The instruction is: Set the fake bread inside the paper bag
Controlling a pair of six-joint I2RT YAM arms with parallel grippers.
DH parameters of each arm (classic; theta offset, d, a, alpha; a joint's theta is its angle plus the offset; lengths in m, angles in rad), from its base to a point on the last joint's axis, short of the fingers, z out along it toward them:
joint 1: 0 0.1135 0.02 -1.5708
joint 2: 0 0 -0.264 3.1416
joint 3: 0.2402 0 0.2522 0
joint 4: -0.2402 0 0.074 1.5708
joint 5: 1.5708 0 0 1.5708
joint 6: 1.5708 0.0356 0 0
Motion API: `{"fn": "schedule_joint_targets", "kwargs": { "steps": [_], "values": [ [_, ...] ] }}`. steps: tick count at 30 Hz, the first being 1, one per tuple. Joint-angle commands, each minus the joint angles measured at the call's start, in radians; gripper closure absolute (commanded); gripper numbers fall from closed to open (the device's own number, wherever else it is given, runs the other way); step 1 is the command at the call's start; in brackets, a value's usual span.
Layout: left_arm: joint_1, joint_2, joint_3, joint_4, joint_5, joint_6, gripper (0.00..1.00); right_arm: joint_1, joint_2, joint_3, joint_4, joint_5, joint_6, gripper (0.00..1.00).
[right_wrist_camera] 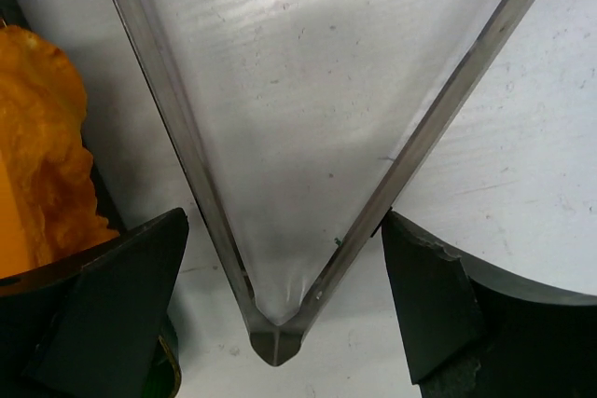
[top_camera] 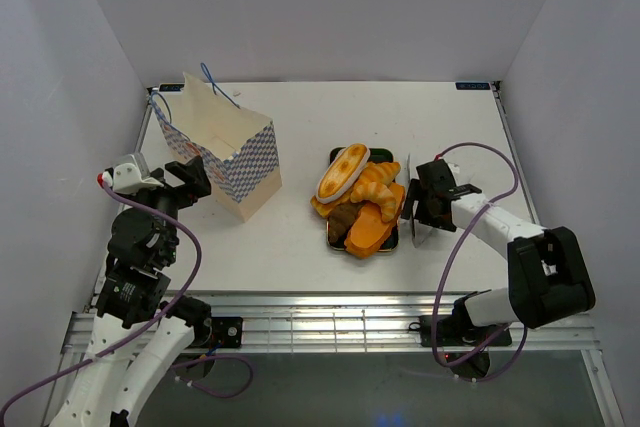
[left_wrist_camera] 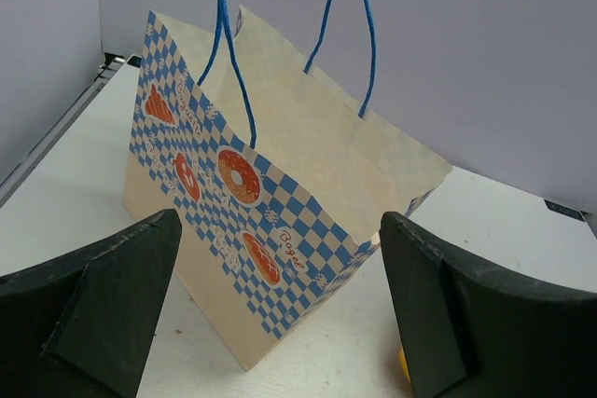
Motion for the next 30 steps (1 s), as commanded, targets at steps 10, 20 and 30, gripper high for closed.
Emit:
{"fn": "schedule_joint_targets", "kwargs": {
  "steps": [10,20,30],
  "values": [
    [-0.021,0.004,-0.014,0.026,0.010,0.029,0.02,-0.011,0.119,0.047,0.063,0.079,-0.015,0.06],
    [-0.026,0.008,-0.015,0.028,0.010,0.034,0.02,-0.014,0.112,0.044,0.086,0.059,-0.032,0.42],
    [-0.027,0.007,-0.017,0.028,0.011,0.034,0.02,-0.016,0.054,0.042,0.066,0.032,-0.071,0.55]
  ]
}}
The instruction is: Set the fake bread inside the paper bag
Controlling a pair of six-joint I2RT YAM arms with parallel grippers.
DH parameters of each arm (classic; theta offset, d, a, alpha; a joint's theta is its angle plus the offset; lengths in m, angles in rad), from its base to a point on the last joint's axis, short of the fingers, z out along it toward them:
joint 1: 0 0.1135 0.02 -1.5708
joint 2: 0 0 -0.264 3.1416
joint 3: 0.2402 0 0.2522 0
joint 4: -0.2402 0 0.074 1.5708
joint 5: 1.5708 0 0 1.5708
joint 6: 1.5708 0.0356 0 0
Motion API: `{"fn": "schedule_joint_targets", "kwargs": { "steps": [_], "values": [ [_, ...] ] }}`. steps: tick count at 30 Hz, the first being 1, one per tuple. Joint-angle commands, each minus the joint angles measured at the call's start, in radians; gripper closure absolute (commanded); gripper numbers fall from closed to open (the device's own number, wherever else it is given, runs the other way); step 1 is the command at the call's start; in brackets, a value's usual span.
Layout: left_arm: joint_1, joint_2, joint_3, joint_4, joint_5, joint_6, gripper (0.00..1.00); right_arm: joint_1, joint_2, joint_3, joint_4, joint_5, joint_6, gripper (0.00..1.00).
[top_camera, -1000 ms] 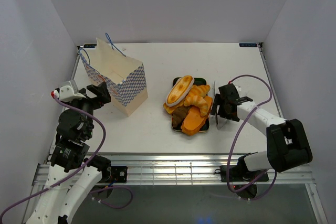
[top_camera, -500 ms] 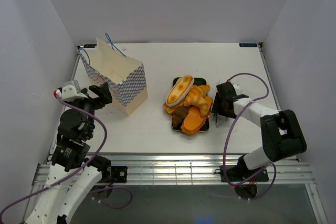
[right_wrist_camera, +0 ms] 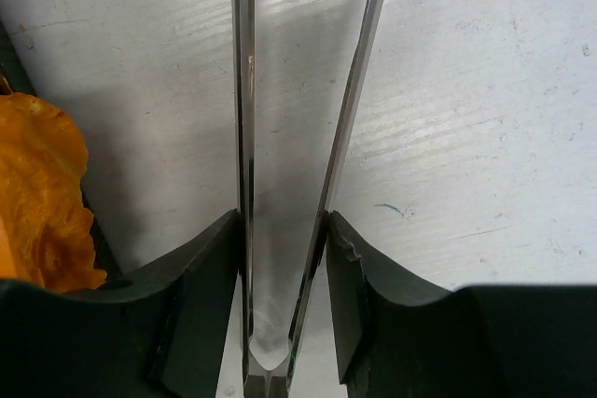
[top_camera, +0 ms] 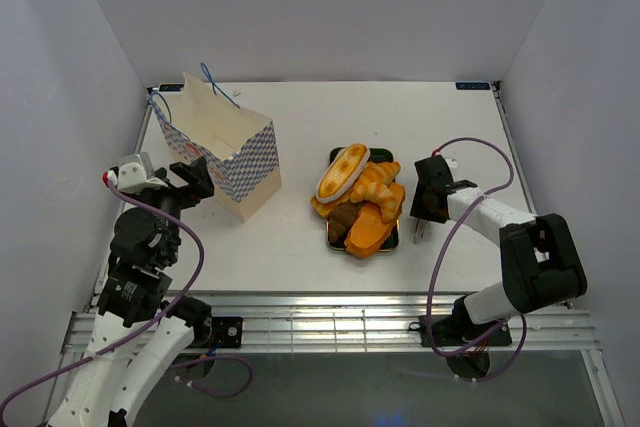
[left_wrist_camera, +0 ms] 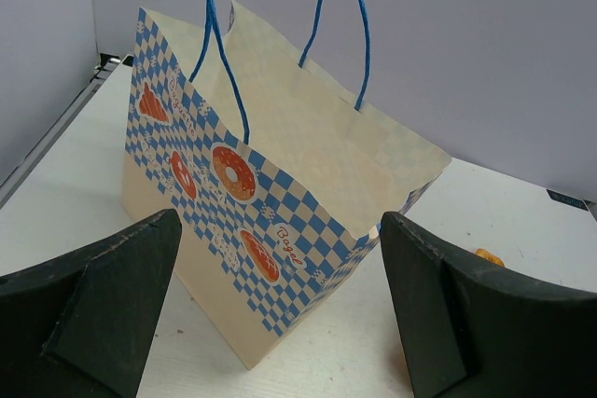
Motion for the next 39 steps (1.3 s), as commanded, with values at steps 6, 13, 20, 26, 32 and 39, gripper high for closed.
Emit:
{"fn": "schedule_joint_targets", "kwargs": {
  "steps": [6,13,20,26,32,39],
  "values": [
    [-0.007,0.006,-0.005,0.016,0.009,0.011,0.02,-0.003,-0.116,0.032,-0.080,-0.015,-0.065,0.54],
    [-0.009,0.006,-0.008,0.016,0.002,0.011,0.02,-0.003,-0.211,0.032,-0.152,-0.069,-0.093,0.51],
    [-0.009,0.008,-0.011,0.016,-0.009,0.009,0.02,-0.003,-0.329,0.065,-0.235,-0.136,-0.119,0.47],
    [-0.009,0.005,-0.014,0.018,-0.021,0.006,0.02,-0.001,-0.391,0.136,-0.327,-0.128,-0.142,0.46],
    [-0.009,0.005,-0.014,0.019,-0.023,0.005,0.02,-0.003,-0.415,0.190,-0.391,-0.115,-0.151,0.46],
    [-0.010,0.005,-0.018,0.021,-0.020,0.005,0.02,-0.003,-0.432,0.288,-0.488,-0.112,-0.163,0.46]
  ]
}}
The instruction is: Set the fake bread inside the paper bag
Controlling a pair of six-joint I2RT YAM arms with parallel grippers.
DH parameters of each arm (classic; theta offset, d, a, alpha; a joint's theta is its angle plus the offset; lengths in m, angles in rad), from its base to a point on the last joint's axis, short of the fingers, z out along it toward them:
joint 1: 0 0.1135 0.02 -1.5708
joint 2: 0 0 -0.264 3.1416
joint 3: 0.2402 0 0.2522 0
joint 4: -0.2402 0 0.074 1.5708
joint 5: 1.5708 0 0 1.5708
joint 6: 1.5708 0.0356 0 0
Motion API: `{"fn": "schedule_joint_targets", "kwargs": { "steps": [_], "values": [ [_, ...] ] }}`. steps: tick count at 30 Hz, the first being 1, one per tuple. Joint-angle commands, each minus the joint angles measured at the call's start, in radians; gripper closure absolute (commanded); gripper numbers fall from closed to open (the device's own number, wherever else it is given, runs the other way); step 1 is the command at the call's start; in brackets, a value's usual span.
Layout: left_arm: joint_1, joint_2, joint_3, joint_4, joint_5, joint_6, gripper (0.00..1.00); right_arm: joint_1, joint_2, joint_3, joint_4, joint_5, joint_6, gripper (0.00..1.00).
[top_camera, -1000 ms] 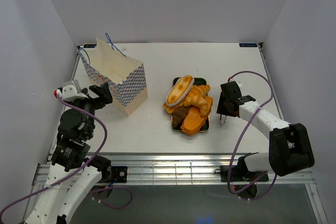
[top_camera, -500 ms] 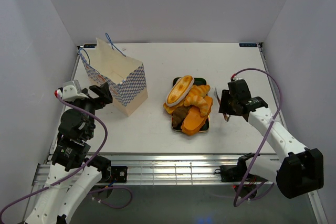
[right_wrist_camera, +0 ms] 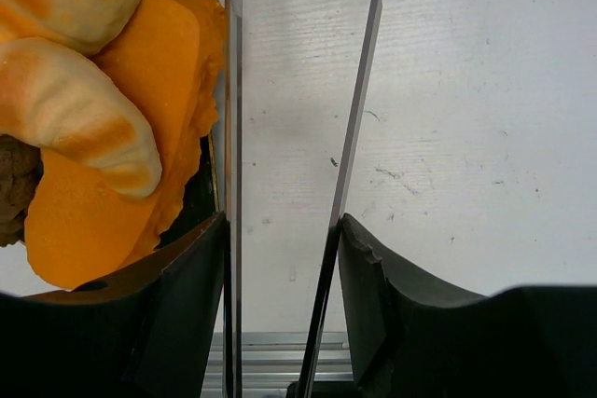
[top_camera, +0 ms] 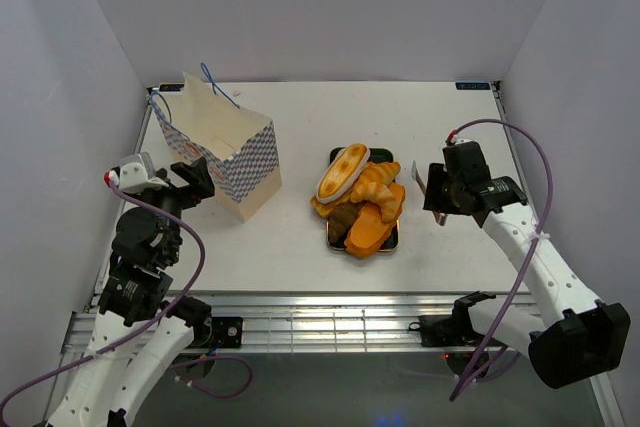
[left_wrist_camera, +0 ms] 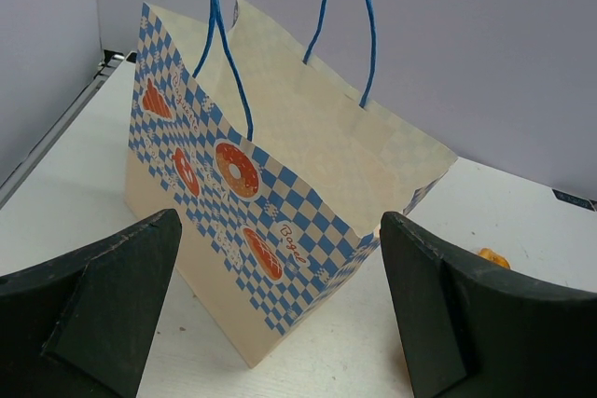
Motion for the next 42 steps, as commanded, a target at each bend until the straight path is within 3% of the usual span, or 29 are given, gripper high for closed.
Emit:
{"fn": "schedule_joint_targets", "kwargs": {
  "steps": [1,9,17,28,42],
  "values": [
    [-0.004,0.003,-0.010,0.020,-0.004,0.005,0.02,-0.001,-0.036,0.120,-0.059,0.012,-0.029,0.46],
    [-0.004,0.003,-0.011,0.023,-0.007,0.003,0.02,-0.003,-0.072,0.263,-0.182,-0.073,-0.078,0.46],
    [-0.004,0.011,-0.015,0.023,-0.015,0.005,0.02,0.005,-0.112,0.311,-0.265,-0.299,-0.162,0.46],
    [-0.004,0.020,-0.016,0.023,-0.027,0.002,0.02,0.022,-0.207,0.213,-0.259,-0.399,-0.143,0.47],
    [-0.004,0.028,-0.019,0.026,-0.013,0.000,0.02,0.022,-0.256,0.142,-0.295,-0.409,-0.167,0.49]
  ]
}}
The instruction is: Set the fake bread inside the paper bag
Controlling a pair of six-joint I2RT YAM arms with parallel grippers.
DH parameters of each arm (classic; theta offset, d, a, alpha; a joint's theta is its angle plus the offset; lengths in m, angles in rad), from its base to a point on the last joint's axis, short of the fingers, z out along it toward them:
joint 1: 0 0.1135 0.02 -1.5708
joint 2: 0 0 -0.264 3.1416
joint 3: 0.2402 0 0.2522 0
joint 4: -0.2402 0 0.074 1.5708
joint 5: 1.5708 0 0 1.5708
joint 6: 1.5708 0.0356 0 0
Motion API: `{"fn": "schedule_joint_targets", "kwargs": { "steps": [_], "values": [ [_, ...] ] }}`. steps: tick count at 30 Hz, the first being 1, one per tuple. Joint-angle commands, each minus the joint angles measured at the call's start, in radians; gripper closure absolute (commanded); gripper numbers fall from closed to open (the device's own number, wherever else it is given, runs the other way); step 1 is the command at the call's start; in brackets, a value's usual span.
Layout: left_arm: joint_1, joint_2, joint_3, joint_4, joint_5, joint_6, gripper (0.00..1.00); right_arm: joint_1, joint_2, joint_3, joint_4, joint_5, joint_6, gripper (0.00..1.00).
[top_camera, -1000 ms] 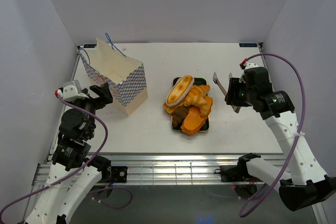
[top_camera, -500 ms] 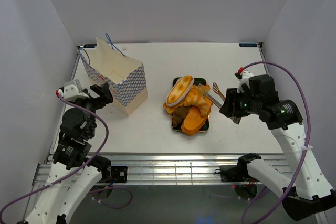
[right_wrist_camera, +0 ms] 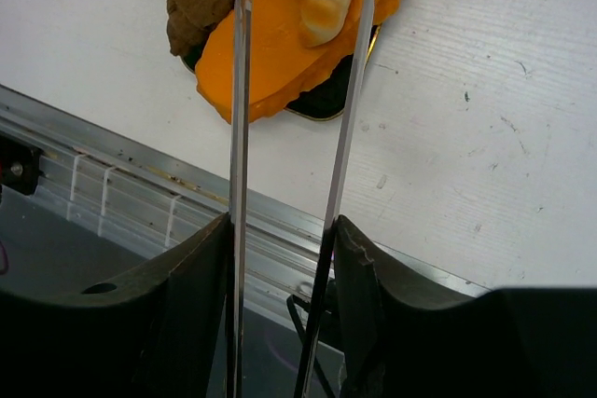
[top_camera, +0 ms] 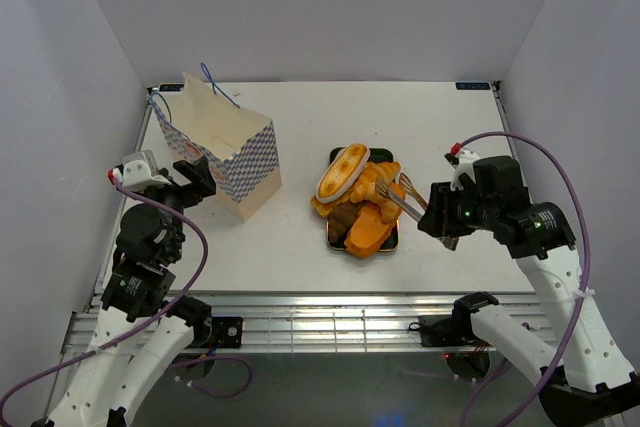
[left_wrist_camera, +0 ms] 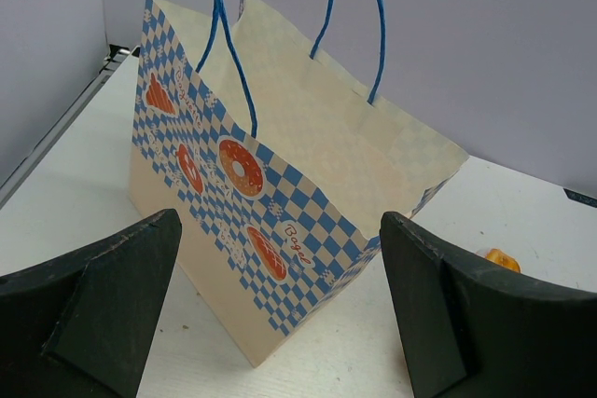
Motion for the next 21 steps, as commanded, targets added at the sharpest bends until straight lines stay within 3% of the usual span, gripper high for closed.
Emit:
{"fn": "schedule_joint_targets", "kwargs": {
  "steps": [1,12,21],
  "values": [
    [-0.003,0.009,-0.008,0.011,0.006,0.001,0.02,0.003,-0.012,-0.035,0.005,-0.016,-0.019,0.50],
    [-0.003,0.012,-0.008,0.012,0.010,0.001,0.02,0.004,-0.039,-0.133,0.076,-0.082,0.004,0.53],
    [-0.003,0.010,-0.008,0.011,0.009,0.001,0.02,0.004,-0.035,-0.145,0.091,-0.131,0.010,0.67]
  ]
}}
